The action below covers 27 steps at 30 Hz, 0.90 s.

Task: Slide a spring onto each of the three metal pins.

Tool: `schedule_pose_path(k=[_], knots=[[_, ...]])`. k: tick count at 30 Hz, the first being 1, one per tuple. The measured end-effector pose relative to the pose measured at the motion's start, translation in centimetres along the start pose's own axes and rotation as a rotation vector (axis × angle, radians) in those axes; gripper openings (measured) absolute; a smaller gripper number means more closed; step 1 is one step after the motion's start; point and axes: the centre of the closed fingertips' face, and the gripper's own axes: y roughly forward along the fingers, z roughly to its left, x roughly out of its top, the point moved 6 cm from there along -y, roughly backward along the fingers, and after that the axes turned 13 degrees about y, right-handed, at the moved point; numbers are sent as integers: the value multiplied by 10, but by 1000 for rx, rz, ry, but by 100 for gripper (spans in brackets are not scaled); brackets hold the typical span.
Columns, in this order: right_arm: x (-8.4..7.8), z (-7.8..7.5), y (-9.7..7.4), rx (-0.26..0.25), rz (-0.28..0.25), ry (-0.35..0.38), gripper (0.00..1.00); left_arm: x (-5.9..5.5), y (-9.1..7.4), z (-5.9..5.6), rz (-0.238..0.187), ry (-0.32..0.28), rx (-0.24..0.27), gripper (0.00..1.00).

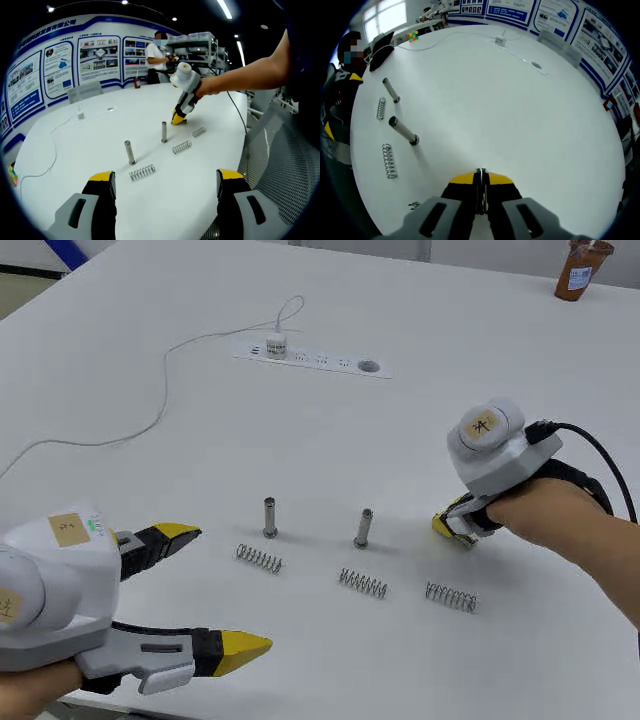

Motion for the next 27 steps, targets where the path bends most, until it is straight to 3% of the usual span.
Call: schedule_pose_path(k=[11, 20, 27], knots=[[-4, 5, -24, 52, -80, 79, 9, -1, 0, 2, 6, 5, -3, 84], [-1, 15, -42, 66, -150, 84, 9, 2, 0, 1, -2, 13, -6, 84], [-8, 19, -52, 68, -165, 103, 9, 3, -2, 2, -3, 14, -2, 84]])
